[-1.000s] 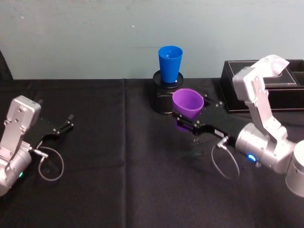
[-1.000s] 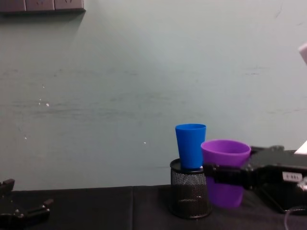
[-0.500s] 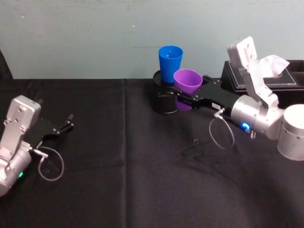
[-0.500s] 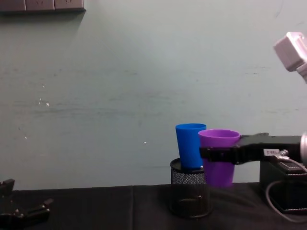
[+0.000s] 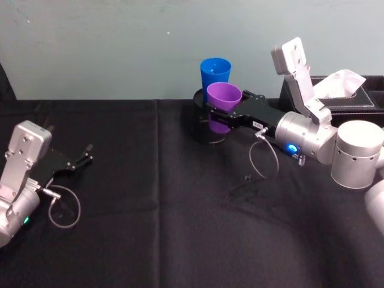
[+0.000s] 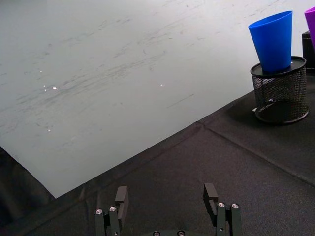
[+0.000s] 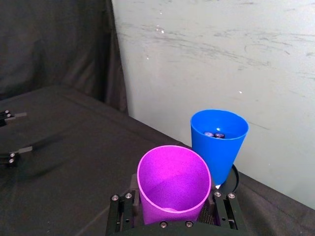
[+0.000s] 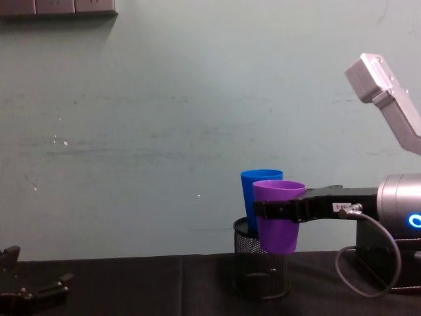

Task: Pick up one cup with a gripper and tap it against the other cup.

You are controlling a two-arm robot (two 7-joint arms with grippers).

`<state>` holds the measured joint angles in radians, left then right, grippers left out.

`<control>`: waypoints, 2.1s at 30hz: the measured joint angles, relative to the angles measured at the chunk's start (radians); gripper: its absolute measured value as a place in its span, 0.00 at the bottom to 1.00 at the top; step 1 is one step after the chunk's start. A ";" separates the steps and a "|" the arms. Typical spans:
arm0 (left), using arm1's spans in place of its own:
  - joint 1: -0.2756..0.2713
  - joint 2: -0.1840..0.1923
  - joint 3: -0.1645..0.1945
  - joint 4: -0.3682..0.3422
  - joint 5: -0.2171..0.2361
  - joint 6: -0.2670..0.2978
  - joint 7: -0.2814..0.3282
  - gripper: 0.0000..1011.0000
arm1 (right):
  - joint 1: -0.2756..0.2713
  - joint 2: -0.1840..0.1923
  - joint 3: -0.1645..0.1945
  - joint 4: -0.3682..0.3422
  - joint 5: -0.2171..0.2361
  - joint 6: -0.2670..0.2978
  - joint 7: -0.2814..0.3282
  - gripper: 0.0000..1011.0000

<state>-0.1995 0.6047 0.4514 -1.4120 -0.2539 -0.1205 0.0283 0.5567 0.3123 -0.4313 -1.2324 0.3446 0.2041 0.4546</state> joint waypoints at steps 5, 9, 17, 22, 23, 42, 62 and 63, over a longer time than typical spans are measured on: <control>0.000 0.000 0.000 0.000 0.000 0.000 0.000 0.99 | 0.007 -0.020 0.001 0.023 -0.005 -0.001 -0.034 0.73; 0.000 0.000 0.000 0.000 0.000 0.000 0.000 0.99 | 0.017 -0.035 0.003 0.047 -0.009 -0.003 -0.046 0.73; 0.000 0.000 0.000 0.000 0.000 0.000 0.000 0.99 | 0.039 -0.057 0.002 0.079 -0.022 -0.006 -0.053 0.73; 0.000 0.000 0.000 0.000 0.000 0.000 0.000 0.99 | 0.051 -0.063 -0.001 0.094 -0.033 -0.007 -0.054 0.73; 0.000 0.000 0.000 0.000 0.000 0.000 0.000 0.99 | 0.053 -0.064 -0.002 0.097 -0.035 -0.007 -0.055 0.73; 0.000 0.000 0.000 0.000 0.000 0.000 0.000 0.99 | 0.097 -0.085 0.011 0.161 -0.060 -0.005 -0.055 0.73; 0.000 0.000 0.000 0.000 0.000 0.000 0.000 0.99 | 0.095 -0.085 0.010 0.159 -0.060 -0.004 -0.054 0.73; 0.000 0.000 0.000 0.000 0.000 0.000 0.000 0.99 | 0.095 -0.085 0.010 0.159 -0.060 -0.004 -0.054 0.73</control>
<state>-0.1995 0.6047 0.4514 -1.4120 -0.2539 -0.1205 0.0283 0.6519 0.2278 -0.4209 -1.0736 0.2845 0.1998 0.4004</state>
